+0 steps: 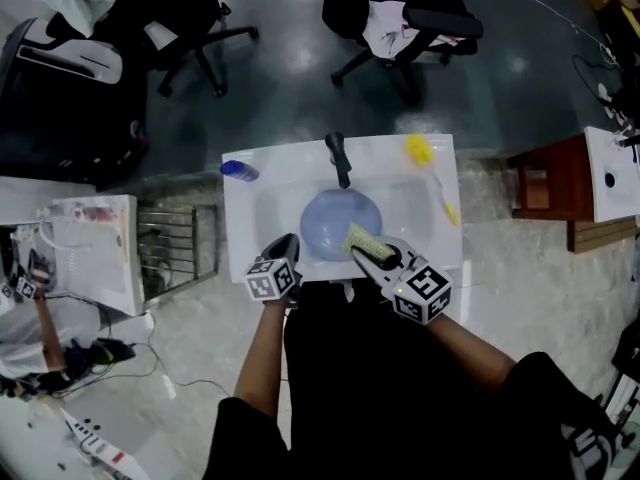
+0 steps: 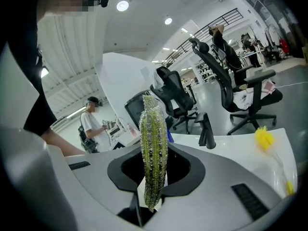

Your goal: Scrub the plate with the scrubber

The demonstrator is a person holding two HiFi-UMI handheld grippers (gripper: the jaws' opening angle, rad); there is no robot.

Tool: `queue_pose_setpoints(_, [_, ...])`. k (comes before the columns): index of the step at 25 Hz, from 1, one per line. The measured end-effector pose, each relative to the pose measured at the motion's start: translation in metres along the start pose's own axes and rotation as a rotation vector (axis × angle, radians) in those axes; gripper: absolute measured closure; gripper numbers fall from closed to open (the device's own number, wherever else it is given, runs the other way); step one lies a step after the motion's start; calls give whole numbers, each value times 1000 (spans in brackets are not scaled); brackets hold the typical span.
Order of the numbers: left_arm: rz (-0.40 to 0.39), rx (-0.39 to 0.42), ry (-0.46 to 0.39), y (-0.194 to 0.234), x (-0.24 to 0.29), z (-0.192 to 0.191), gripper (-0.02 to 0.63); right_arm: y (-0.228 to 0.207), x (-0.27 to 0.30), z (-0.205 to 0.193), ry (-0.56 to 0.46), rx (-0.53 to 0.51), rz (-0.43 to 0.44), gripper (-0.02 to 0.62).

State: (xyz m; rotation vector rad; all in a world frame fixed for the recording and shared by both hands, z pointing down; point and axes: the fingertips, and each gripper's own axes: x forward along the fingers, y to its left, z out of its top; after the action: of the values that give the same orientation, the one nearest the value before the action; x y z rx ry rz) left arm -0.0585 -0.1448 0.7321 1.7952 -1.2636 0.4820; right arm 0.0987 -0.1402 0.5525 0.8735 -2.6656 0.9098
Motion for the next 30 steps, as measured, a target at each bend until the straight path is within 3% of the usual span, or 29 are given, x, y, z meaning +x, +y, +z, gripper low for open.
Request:
queue_pose_setpoints(3, [-64,-7,94,6,27,-7,513,-8,5,0,-1,24,-42,537])
queue_pose_setpoints(8, [-112,4,233,17,57,-27,449,-15,12,1,-17,64,-101,537])
queue_pose_setpoints(11, [-109,-15,316,28,75,-32,443,-26,12,4,-23,83,-136,537])
queue_pose_setpoints(14, [-105,-115,418,35,91,-50,383,-36,6,0,-29,118,-179,537])
queue_pose_setpoints(16, [-103,-213,442,39,101,-57,368,-42,3,-5,-30,140,-199,537])
queue_pose_setpoints(18, [-87,-264,456,44,109,-61,368,-48,0,-8,-25,149,-209,537])
queue_pose_setpoints(23, [-49,-272,512,48,123,-77,396,-59,-4,-14,-16,162,-223,537])
queue_pose_setpoints(26, [-45,-285,518,45,125,-80,464,-61,-8,-13,-16,160,-218,537])
queue_pose_setpoints(28, [2,-305,479,52,124,-75,562,-64,-11,-12,-13,154,-213,537])
queue_pose_setpoints(30, [62,-339,434,60,121,-69,585,-68,-15,-12,-12,155,-209,537])
